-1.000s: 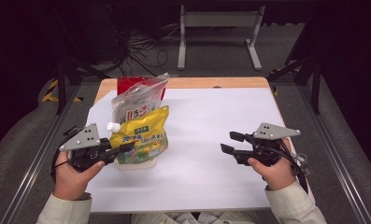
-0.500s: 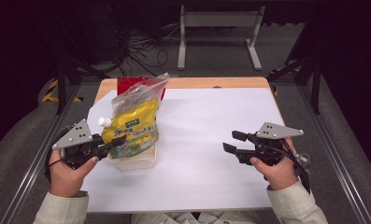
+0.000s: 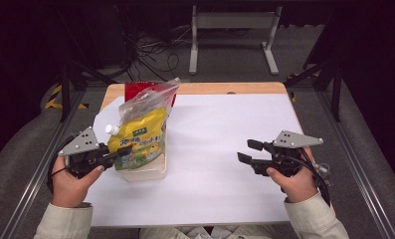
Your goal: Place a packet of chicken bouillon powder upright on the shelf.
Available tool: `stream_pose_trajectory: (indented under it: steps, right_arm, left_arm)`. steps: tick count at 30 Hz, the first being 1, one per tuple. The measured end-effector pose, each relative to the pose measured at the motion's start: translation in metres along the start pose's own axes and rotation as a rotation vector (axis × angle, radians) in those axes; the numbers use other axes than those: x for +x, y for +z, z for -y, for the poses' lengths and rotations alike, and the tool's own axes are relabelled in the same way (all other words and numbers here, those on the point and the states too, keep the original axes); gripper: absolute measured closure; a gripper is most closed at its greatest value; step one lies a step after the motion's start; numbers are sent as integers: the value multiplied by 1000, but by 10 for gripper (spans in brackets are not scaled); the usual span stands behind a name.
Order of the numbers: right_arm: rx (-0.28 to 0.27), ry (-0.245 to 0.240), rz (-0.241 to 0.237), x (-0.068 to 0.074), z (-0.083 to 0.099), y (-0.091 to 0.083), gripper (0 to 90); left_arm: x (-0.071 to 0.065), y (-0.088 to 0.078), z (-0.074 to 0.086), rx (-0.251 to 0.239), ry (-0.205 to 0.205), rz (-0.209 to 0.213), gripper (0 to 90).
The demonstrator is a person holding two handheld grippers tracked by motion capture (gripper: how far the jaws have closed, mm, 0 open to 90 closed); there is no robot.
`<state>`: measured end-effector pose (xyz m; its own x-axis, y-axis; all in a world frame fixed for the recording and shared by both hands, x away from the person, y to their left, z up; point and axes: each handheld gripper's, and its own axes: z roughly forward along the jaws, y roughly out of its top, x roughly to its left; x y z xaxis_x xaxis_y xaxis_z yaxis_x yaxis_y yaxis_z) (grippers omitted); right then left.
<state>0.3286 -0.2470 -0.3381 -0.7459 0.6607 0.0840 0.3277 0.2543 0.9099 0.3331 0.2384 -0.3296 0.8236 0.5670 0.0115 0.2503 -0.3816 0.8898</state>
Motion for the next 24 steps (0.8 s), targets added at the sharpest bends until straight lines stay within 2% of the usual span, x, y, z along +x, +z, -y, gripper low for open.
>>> stream_pose_trajectory:
  steps: [6,15,21,24]
  right_arm:
    - [2,5,5,-1,0,-1,417]
    - [5,9,5,-1,0,0,414]
    - [6,10,5,-2,1,0,409]
    - [11,12,3,-2,1,1,407]
  left_arm:
    - [4,3,3,7,-16,15,866]
    - [8,11,6,27,-16,39,865]
    - [15,13,11,25,-56,76,864]
    - [17,12,13,24,-67,76,864]
